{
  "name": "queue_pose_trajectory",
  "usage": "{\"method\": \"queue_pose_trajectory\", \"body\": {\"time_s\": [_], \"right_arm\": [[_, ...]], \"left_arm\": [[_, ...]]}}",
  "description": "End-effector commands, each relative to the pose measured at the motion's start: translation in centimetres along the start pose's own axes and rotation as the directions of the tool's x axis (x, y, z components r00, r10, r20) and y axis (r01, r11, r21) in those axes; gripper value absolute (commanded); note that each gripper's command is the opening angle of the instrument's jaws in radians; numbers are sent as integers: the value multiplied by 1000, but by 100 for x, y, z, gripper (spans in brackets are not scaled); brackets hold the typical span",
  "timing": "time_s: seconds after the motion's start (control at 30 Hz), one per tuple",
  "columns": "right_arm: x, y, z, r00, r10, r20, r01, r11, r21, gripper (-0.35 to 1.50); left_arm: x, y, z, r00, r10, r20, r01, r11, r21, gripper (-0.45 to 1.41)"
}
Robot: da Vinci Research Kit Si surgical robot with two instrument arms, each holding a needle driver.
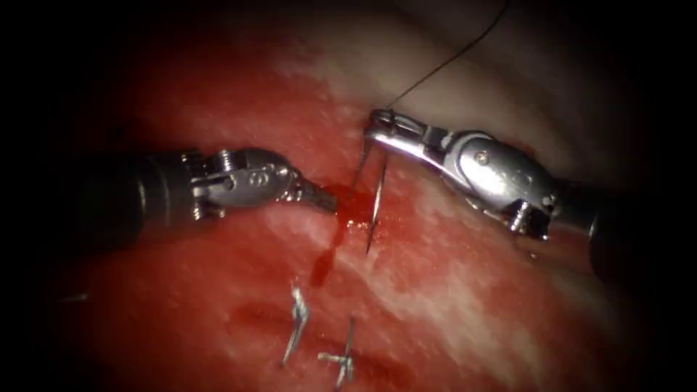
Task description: Wound Closure
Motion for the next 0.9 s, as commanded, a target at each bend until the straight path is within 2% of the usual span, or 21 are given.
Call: {"method": "queue_pose_trajectory", "body": {"time_s": [0.03, 0.47, 0.7, 0.9], "right_arm": [[-7, -1, 6, 1000, -14, 0, 14, 1000, 1, -35], [-13, 1, 8, 997, -83, 1, 83, 997, 2, -35], [-17, 0, 18, 984, -179, -21, 179, 984, 9, -35], [-21, 0, 27, 972, -232, -46, 232, 973, -5, -35]], "left_arm": [[3, -9, 10, 1000, 0, 16, 0, 1000, -5, -45], [-3, -35, 30, 996, 6, 89, -3, 999, -36, -45], [-24, -38, 48, 965, 41, 260, -6, 991, -134, -45], [-21, -40, 45, 957, 47, 287, -2, 988, -157, -45]]}}
